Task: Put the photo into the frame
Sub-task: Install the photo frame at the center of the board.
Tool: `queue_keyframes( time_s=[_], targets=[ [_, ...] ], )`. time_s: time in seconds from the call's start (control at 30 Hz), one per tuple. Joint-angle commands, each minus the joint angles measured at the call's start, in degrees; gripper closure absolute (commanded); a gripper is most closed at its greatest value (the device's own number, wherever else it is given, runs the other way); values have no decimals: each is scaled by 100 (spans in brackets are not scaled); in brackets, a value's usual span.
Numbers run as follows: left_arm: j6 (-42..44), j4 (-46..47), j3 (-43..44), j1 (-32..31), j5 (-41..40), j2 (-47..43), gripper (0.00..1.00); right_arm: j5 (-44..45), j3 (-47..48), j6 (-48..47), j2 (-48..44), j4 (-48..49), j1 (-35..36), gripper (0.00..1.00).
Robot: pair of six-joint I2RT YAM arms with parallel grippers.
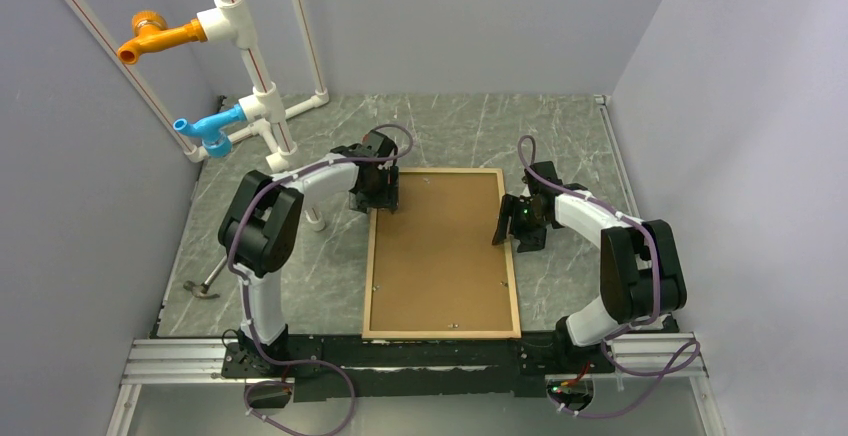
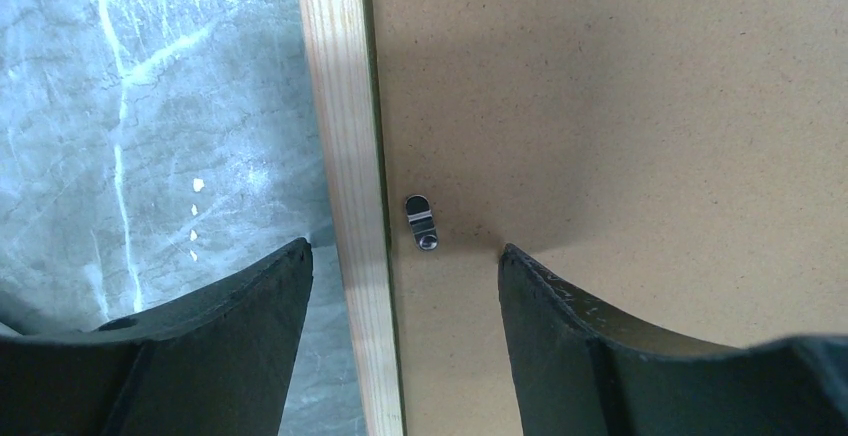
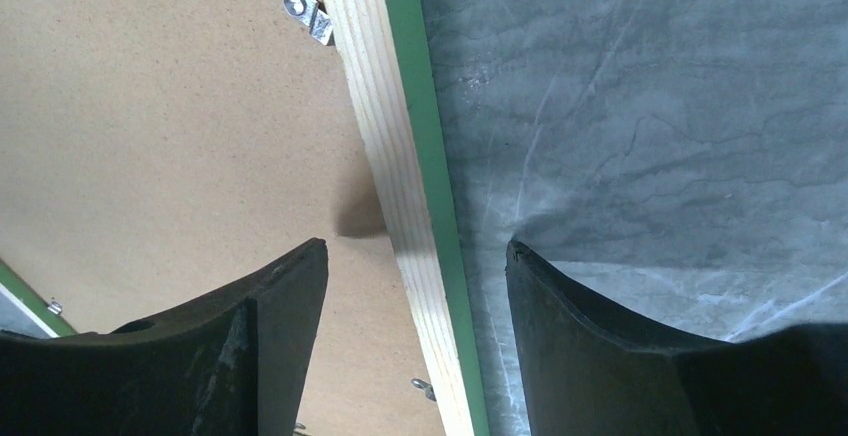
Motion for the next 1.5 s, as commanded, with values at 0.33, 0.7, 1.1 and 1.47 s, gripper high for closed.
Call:
queue_keyframes(
  time_s=[0.33,0.7,1.1,1.47],
  targets=[
    [-57,482,-176,289,-35,-47,26,-239,-143,-34,323,305,-7,33],
    [5,557,-326,284,154,22,79,-158,-67,-48,372,236,3,33],
    [72,621,-387,283,303,-304,100,-151,-105,-26,244,191,-7,32],
    [-258,940,-915,280,703,-1398,21,-111,-147,8,15,106,0,31]
  ],
)
